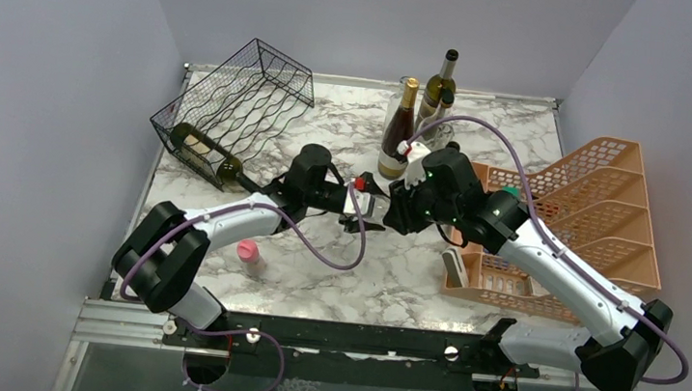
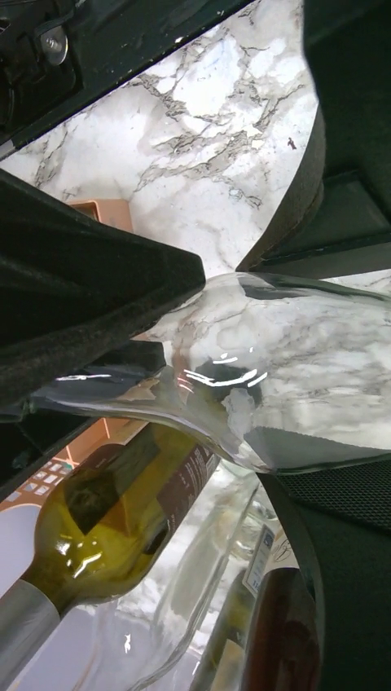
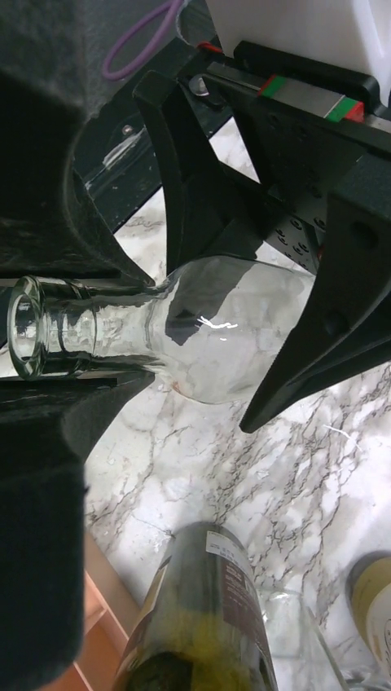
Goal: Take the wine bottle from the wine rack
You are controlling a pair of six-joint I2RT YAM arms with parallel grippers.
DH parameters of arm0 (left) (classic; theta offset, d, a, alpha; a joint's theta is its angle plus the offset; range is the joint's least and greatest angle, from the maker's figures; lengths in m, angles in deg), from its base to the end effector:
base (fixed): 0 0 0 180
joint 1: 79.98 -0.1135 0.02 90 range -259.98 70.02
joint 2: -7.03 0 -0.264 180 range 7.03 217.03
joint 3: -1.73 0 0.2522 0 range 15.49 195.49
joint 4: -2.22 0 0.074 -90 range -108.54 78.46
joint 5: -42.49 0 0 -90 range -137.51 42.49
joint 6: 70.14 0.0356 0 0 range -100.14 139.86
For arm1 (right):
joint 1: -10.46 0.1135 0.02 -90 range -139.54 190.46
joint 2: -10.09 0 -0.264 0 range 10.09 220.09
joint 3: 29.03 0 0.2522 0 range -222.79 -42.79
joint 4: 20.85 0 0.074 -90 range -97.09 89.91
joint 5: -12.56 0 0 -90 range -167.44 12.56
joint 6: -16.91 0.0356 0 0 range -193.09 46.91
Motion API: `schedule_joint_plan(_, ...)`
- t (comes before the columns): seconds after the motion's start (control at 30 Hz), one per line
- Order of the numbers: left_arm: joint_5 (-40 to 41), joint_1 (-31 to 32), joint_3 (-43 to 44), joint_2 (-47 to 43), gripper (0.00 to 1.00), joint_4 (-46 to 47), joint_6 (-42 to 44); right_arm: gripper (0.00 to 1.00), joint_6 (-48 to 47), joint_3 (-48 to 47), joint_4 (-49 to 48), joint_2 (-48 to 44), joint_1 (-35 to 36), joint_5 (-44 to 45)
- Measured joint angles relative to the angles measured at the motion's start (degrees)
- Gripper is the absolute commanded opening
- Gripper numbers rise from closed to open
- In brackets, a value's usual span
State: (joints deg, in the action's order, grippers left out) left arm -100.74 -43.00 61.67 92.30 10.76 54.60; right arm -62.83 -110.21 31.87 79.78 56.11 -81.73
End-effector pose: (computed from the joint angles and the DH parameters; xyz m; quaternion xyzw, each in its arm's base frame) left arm 0.2364 -0.2137 0.2412 0.6369 0.4252 -0.3700 0.5260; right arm 0.1784 0.1863 0.3392 -0.2914 0.8624 0.2235 0.3485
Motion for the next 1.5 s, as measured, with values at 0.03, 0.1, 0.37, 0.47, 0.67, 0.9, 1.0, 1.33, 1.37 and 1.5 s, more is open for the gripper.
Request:
schedule_joint_plan(0.03, 0.1, 0.2, 0.0, 0.0, 0.37, -0.1, 0.1, 0.14, -0.2, 0.0, 0.2, -0.1, 0.0, 0.0)
schedule_joint_plan(0.1, 0.0, 0.3, 0.4, 0.0, 0.29, -0.6, 0.1, 0.31, 0.0, 0.0, 0.2, -0.3, 0.0, 0.0)
schedule_joint_plan(0.37, 1.2, 0.0, 3.2, 0.1, 0.13, -1.9, -2.8, 0.67, 5.2, 0.2, -4.8, -2.6, -0.1, 1.4)
schedule_joint_plan(0.47, 1.5, -0.1, 3.3, 0.2, 0.12, -1.9, -3.8, 0.7, 7.5, 0.3, -6.5, -2.6, -0.1, 3.3)
schedule_joint_plan(0.67, 2.1, -0.1, 3.7, 0.6, 0.1, -2.6, -5.2, 0.7, 10.4, 2.4, -9.8, -2.9, -0.1, 5.9)
schedule_joint_plan(0.9, 2.2, -0.1, 4.3, 1.2, 0.1, -3.2, -7.2, 0.68, 10.7, 4.0, -12.9, -3.3, 0.1, 8.1)
schedule_joint_plan(1.0, 2.1, -0.1, 5.0, 1.4, 0.1, -3.2, -7.7, 0.65, 10.6, 4.1, -14.6, -3.0, 0.1, 8.5)
schedule_joint_plan(1.33, 2.9, -0.2, 5.6, 2.2, 0.31, -4.4, -10.1, 0.25, 8.1, 4.2, -19.1, -0.8, 0.2, 8.8)
schedule_joint_plan(1.37, 3.1, -0.2, 5.6, 2.2, 0.34, -4.9, -10.7, 0.2, 7.4, 4.3, -19.0, -0.7, 0.2, 9.1)
schedule_joint_plan(1.5, 3.8, -0.3, 5.6, 2.2, 0.48, -5.3, -11.6, 0.01, 6.8, 4.4, -19.5, -0.3, 0.1, 9.4)
